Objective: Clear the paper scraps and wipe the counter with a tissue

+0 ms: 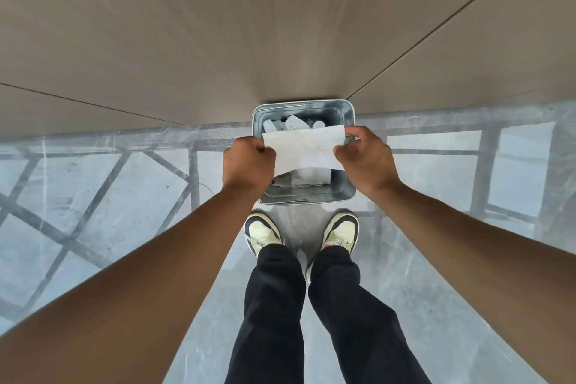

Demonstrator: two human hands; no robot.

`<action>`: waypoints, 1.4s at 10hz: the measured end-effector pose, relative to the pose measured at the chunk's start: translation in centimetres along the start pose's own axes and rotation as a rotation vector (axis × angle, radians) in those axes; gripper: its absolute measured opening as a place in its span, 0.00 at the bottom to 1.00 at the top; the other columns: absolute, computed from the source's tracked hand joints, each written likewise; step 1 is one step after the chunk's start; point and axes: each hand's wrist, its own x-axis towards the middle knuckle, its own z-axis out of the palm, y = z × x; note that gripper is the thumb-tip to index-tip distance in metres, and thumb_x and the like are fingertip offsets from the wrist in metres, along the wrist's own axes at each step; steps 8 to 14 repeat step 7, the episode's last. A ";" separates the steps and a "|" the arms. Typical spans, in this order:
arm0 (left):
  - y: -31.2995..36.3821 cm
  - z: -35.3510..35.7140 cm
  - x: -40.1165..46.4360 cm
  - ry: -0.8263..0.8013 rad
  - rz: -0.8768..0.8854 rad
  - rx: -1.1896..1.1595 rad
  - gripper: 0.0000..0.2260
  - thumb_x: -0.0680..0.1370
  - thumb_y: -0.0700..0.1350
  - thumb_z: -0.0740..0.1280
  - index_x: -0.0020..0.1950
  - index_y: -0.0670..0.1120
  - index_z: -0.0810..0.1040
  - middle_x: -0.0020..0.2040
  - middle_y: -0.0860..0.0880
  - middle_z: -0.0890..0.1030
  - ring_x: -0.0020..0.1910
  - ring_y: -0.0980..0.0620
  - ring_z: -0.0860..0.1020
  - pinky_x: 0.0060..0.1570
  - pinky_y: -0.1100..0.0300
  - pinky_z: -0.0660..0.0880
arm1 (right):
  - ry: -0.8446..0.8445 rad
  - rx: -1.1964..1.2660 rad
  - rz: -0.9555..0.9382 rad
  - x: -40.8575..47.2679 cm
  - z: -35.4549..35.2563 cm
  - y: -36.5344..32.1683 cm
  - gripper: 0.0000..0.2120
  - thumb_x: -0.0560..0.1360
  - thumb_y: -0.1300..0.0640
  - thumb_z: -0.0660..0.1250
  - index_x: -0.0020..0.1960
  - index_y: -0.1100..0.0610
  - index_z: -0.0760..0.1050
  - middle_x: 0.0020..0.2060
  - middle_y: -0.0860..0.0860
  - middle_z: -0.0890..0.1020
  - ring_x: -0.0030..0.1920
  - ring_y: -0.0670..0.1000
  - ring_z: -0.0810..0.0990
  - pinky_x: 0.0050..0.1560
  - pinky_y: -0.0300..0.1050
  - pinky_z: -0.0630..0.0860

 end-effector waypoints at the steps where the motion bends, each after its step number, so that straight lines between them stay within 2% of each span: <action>1: 0.2 0.0 0.0 0.017 -0.005 -0.004 0.10 0.72 0.39 0.59 0.40 0.34 0.77 0.31 0.42 0.75 0.30 0.44 0.69 0.27 0.60 0.66 | -0.036 -0.032 -0.006 0.1 0.0 0.0 0.20 0.76 0.53 0.64 0.68 0.51 0.72 0.48 0.47 0.84 0.48 0.46 0.80 0.38 0.23 0.66; 2: 0.4 -0.2 -0.4 0.026 0.023 -0.009 0.08 0.72 0.38 0.59 0.35 0.36 0.70 0.30 0.44 0.71 0.32 0.44 0.66 0.29 0.59 0.63 | -0.088 -0.073 -0.016 0.2 -0.3 0.0 0.23 0.77 0.53 0.63 0.72 0.51 0.68 0.57 0.51 0.83 0.59 0.50 0.79 0.53 0.36 0.71; 3: 0.4 -0.5 -0.6 0.029 0.079 0.001 0.08 0.74 0.39 0.59 0.35 0.43 0.68 0.32 0.47 0.71 0.35 0.45 0.66 0.34 0.58 0.64 | -0.100 -0.093 -0.029 0.2 -0.6 -0.1 0.24 0.77 0.53 0.62 0.73 0.51 0.67 0.60 0.51 0.82 0.61 0.51 0.79 0.58 0.40 0.72; 4: 0.8 -1.3 -1.4 0.041 0.128 -0.051 0.08 0.77 0.40 0.60 0.45 0.49 0.78 0.41 0.47 0.76 0.42 0.45 0.71 0.43 0.59 0.67 | -0.098 -0.067 -0.041 -0.2 -1.4 -0.2 0.22 0.77 0.54 0.62 0.70 0.51 0.69 0.60 0.51 0.82 0.59 0.50 0.80 0.55 0.38 0.72; 5: 1.0 -2.4 -2.4 0.023 0.126 -0.026 0.12 0.79 0.41 0.61 0.58 0.47 0.81 0.51 0.46 0.82 0.51 0.43 0.78 0.50 0.60 0.70 | -0.109 -0.083 -0.040 -1.1 -2.2 -0.3 0.20 0.77 0.54 0.62 0.69 0.50 0.71 0.60 0.51 0.82 0.57 0.49 0.80 0.56 0.39 0.72; 6: 1.8 -4.2 -3.6 -0.012 0.166 0.093 0.18 0.80 0.45 0.61 0.69 0.47 0.75 0.66 0.46 0.79 0.64 0.44 0.77 0.63 0.54 0.73 | -0.155 -0.160 -0.063 -2.3 -4.1 -1.5 0.20 0.78 0.53 0.62 0.69 0.53 0.71 0.62 0.51 0.80 0.59 0.50 0.79 0.60 0.41 0.73; 7: 2.2 -5.7 -5.0 -0.063 0.191 0.187 0.20 0.80 0.49 0.61 0.72 0.47 0.72 0.69 0.45 0.76 0.67 0.44 0.74 0.65 0.51 0.72 | -0.221 -0.266 -0.088 -3.9 -5.4 -2.6 0.20 0.78 0.50 0.62 0.69 0.53 0.71 0.65 0.52 0.79 0.62 0.52 0.78 0.61 0.43 0.72; 14: 2.2 -5.7 -5.0 -0.063 0.191 0.187 0.20 0.80 0.49 0.61 0.72 0.47 0.72 0.69 0.45 0.76 0.67 0.44 0.74 0.65 0.51 0.72 | -0.221 -0.266 -0.088 -3.9 -5.4 -2.6 0.20 0.78 0.50 0.62 0.69 0.53 0.71 0.65 0.52 0.79 0.62 0.52 0.78 0.61 0.43 0.72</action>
